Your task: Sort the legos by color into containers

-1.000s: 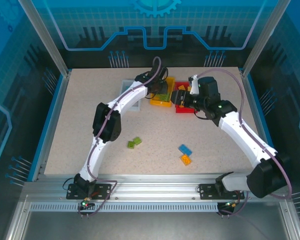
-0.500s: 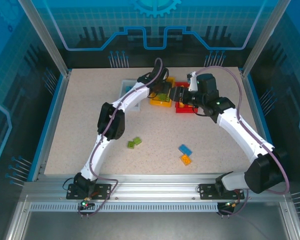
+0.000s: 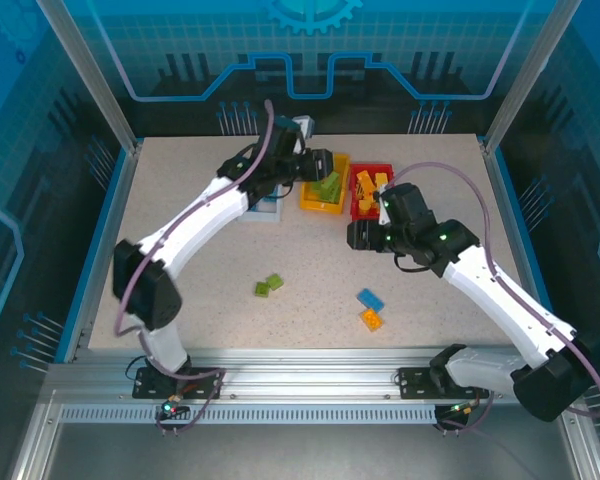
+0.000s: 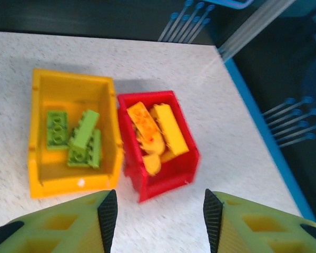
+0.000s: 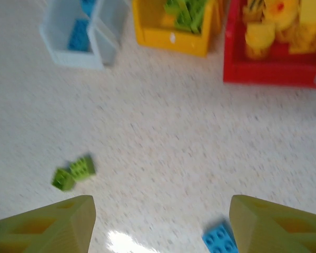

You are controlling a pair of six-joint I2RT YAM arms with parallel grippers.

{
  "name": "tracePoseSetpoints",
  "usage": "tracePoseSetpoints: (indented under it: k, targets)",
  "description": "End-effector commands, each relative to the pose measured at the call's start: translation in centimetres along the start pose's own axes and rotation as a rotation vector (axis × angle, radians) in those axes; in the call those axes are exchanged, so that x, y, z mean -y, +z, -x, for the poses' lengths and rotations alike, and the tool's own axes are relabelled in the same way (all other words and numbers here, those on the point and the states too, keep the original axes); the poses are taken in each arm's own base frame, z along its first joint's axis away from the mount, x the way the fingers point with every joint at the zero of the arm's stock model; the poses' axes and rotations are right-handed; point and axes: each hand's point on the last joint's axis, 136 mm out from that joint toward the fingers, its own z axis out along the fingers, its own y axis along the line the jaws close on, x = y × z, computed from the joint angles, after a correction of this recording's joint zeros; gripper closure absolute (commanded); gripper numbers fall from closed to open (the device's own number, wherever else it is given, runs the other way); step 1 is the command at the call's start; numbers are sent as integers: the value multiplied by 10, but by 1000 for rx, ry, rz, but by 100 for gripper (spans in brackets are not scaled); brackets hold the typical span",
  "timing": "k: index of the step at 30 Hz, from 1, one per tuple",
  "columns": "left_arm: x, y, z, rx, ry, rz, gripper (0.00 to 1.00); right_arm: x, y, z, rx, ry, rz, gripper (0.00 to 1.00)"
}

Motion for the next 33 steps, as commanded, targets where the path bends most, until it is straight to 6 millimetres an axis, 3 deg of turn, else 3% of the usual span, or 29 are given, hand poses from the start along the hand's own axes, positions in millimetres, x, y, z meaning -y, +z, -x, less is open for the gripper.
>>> tracePoseSetpoints:
  k: [1, 5, 11, 13, 17, 22, 33]
  targets:
    - [9, -23, -45, -63, -75, -59, 49, 26, 4, -57, -167, -81, -183, 30]
    - [9, -56, -101, -121, -123, -81, 48, 31, 5, -103, -290, -62, -241, 30]
    - [14, -85, -191, -261, -136, -146, 47, 37, 18, -181, -474, -17, -238, 26]
    - [15, -93, -217, -301, -145, -166, 47, 36, 28, -195, -517, -15, -216, 23]
    - [12, -106, -256, -354, -147, -172, 46, 37, 45, -205, -569, -42, -236, 22]
    - [10, -112, -268, -360, -155, -162, 47, 46, 61, -207, -584, -55, -273, 23]
    - [18, -107, -260, -346, -143, -174, 47, 60, 72, -211, -606, -93, -344, 44]
